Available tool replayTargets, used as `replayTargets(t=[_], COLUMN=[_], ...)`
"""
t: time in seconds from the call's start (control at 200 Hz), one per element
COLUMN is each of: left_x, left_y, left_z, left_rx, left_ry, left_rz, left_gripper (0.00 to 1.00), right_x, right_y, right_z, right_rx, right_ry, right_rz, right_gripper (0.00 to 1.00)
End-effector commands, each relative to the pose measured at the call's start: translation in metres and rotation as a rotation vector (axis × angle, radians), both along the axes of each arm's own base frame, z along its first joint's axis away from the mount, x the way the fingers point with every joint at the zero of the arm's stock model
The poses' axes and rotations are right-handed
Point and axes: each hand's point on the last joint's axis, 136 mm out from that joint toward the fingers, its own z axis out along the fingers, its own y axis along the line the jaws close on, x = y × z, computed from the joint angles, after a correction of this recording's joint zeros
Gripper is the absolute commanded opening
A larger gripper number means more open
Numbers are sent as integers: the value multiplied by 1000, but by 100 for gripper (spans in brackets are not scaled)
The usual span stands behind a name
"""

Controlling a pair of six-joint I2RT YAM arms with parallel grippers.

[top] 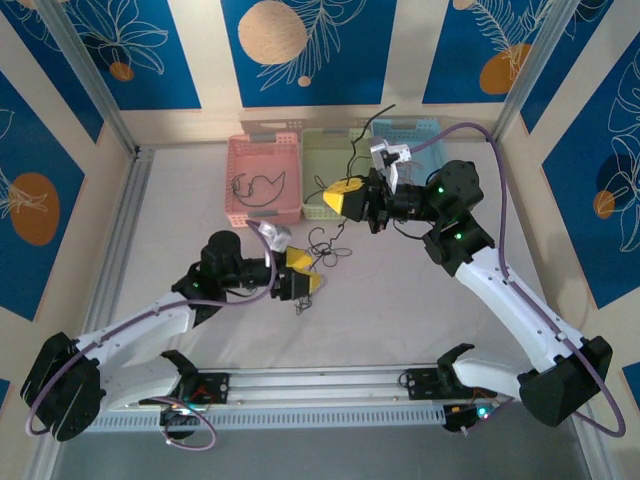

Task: Untangle the cables

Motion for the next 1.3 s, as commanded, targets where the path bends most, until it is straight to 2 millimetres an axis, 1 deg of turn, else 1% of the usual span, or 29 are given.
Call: replayTargets(t=[0.0, 0.09, 0.175, 0.325, 0.475, 0.585, 0.665, 0.845, 0.92, 0.97, 1.125, 1.221, 1.296], left_x=[-6, -7, -5, 2, 6, 3, -1, -6, -8, -12, -22, -20, -14], left_y=[-12, -21, -27, -29, -24, -18, -12, 6, 12, 15, 17, 18, 14], left_z=[15, 7, 3, -1, -1, -1, 3, -1, -1, 3, 19, 23, 21], left_rx=[-48, -37, -39, -39, -23, 21, 41, 198, 244, 251, 261, 278, 269], left_ry=[-108, -92, -88, -102, -133, -155, -177, -169, -149, -140, -104, -122, -130], left_rz=[-34, -47, -41, 5, 43, 48, 54, 74, 82, 77, 39, 39, 52], left_gripper=[82, 80, 78, 77, 77, 77, 78, 81, 82, 82, 82, 82, 82], right_x=[-5, -6, -5, -6, -8, -10, -7, -8, -7, -8, -6, -5, -4], right_y=[-6, -6, -6, -6, -8, -8, -11, -18, -20, -21, -22, -22, -23], right_z=[21, 23, 24, 24, 24, 23, 20, 21, 20, 21, 20, 20, 22], right_rx=[63, 74, 80, 79, 83, 74, 63, 48, 39, 35, 18, 23, 38], right_ry=[-24, -19, -18, -18, -18, -22, -17, -22, -17, -17, 2, 8, 7], right_rz=[-36, -31, -36, -35, -43, -37, -51, -44, -36, -29, -14, -20, -29], right_gripper=[0, 0, 0, 0, 0, 0, 0, 0, 0, 0, 0, 0, 0])
